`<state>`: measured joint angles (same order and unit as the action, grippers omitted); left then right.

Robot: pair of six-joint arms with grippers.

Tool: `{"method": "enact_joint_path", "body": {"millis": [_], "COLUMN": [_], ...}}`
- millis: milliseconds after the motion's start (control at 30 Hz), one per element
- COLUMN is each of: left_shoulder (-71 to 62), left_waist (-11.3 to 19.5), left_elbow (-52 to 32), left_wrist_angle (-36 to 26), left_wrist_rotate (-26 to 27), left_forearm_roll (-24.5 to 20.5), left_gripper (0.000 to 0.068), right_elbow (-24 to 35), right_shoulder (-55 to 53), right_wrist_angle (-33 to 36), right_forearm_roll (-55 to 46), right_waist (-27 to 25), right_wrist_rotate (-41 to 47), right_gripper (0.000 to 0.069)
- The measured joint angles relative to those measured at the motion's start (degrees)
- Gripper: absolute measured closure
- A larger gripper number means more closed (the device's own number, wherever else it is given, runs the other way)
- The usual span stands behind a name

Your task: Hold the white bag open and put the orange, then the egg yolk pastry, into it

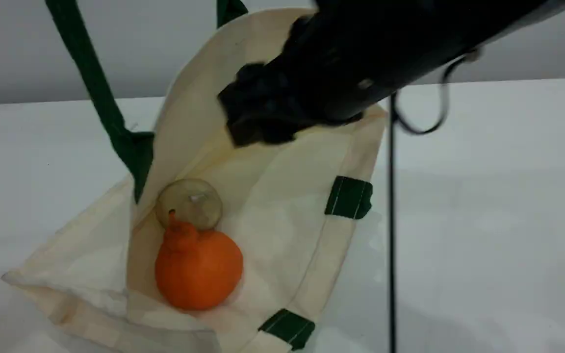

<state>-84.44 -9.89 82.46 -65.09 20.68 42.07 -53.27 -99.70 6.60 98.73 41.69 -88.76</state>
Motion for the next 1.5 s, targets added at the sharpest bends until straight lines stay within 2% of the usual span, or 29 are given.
{"method": "enact_joint_path", "body": {"millis": [200, 467, 600, 767, 900, 1033, 1233, 1367, 1500], "left_shoulder": [-1.82, -4.01, -5.85, -8.89, -10.73, -10.92, -10.87, -10.82, -10.58], "left_waist": [0.0, 0.0, 0.0, 0.0, 0.0, 0.0, 0.0, 0.0, 0.0], "left_elbow": [0.0, 0.0, 0.0, 0.0, -0.06, -0.06, -0.06, -0.06, -0.06], "left_wrist_angle": [1.17, 2.75, 3.02, 2.75, 2.0, 0.39, -1.23, -5.08, -4.91], "left_wrist_rotate": [1.42, 1.42, 1.42, 1.54, 1.54, 1.54, 1.54, 2.04, 2.04], "left_forearm_roll": [-2.88, -10.41, -10.82, -12.49, -15.68, -15.74, -15.61, -16.76, -16.85], "left_gripper": [0.0606, 0.0582, 0.054, 0.0451, 0.0367, 0.0316, 0.0304, 0.0304, 0.0304], "right_elbow": [6.15, 12.23, 12.64, 12.72, 12.85, 12.85, 12.79, 12.79, 12.79], "right_shoulder": [10.27, 22.91, 27.12, 27.63, 27.57, 27.57, 27.69, 28.43, 30.37], "right_wrist_angle": [-1.62, 0.81, 5.86, 11.18, 14.36, 18.88, 29.53, 37.37, 44.72], "right_forearm_roll": [-0.22, -0.42, -0.54, -4.15, -12.22, -23.76, -44.12, -56.83, -69.32], "right_waist": [-0.06, -0.06, -0.06, -0.06, -0.06, -0.79, -6.04, -9.8, -11.02], "right_wrist_rotate": [-0.23, 0.79, 2.79, 6.21, 12.65, 22.85, 40.56, 51.11, 60.66], "right_gripper": [0.0278, 0.0278, 0.0278, 0.0278, 0.0278, 0.0278, 0.0278, 0.0278, 0.0278]}}
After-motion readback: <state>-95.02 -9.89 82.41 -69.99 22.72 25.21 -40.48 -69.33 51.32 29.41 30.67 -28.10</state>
